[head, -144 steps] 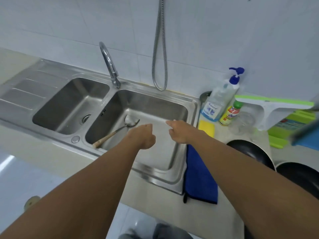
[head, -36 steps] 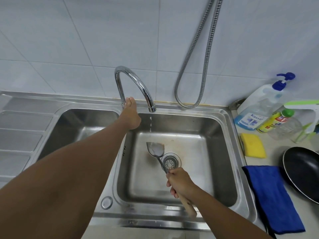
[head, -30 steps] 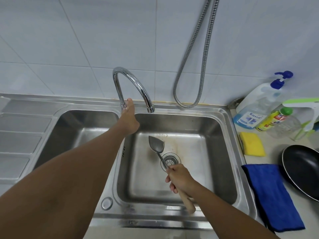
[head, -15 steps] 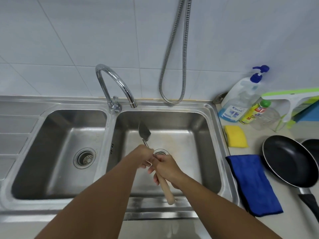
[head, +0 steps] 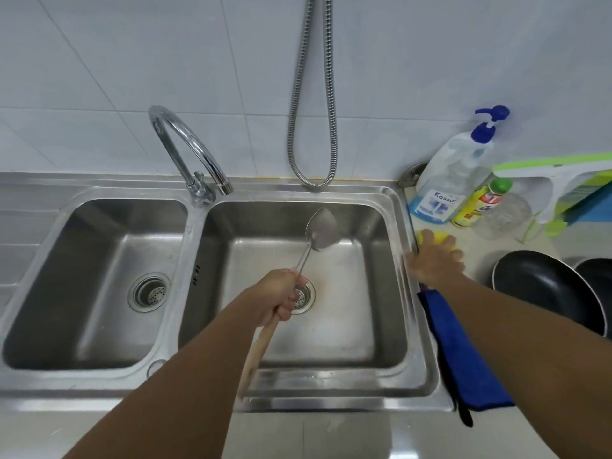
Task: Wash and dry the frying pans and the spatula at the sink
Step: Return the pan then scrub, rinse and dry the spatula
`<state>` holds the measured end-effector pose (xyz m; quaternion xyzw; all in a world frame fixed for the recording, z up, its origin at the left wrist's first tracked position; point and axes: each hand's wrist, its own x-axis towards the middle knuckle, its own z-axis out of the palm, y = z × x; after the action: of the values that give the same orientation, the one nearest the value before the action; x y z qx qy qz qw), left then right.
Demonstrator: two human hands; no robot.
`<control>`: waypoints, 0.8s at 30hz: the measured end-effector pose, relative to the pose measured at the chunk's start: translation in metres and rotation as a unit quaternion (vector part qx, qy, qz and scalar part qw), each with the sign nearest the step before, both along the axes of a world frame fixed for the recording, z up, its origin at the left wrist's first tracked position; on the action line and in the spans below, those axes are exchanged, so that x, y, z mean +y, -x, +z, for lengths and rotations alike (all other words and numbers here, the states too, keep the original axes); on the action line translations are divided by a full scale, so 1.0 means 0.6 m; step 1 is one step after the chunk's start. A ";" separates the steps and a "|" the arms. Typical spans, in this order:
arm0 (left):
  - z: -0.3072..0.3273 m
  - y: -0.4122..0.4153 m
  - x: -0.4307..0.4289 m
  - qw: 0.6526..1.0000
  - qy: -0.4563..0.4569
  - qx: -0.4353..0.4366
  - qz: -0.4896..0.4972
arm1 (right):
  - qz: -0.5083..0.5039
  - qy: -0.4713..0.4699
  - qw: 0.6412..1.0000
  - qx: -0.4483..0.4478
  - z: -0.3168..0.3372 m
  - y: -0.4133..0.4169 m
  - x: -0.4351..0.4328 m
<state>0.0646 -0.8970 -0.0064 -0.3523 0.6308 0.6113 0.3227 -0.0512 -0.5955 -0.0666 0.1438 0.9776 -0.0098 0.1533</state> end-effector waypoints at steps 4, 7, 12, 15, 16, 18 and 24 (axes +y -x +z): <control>0.014 0.014 0.001 0.999 -0.030 -0.005 0.038 | 0.046 0.124 0.985 0.109 0.005 -0.007 -0.042; 0.020 0.020 -0.002 0.996 -0.071 -0.004 0.060 | 0.177 0.326 0.906 0.203 0.025 -0.033 -0.125; 0.036 0.012 -0.012 0.994 -0.102 0.024 0.034 | 0.389 0.391 0.799 0.239 0.049 -0.094 -0.258; 0.038 -0.005 -0.025 0.993 -0.098 0.048 0.039 | 0.364 0.352 0.809 0.300 0.034 -0.056 -0.252; 0.038 -0.011 -0.028 0.993 -0.096 0.059 0.045 | 0.328 0.343 0.819 0.322 0.035 -0.038 -0.244; 0.043 -0.015 -0.033 0.991 -0.088 0.080 0.054 | 0.301 0.352 0.817 0.343 0.042 -0.023 -0.239; 0.079 0.019 -0.062 0.992 -0.056 0.110 0.008 | 0.402 0.390 0.751 0.348 0.076 -0.093 -0.282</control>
<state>0.0529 -0.9343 0.0410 -0.2694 0.6243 0.6833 0.2660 0.0043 -0.7648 -0.0207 -0.3484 0.8421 -0.3772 -0.1652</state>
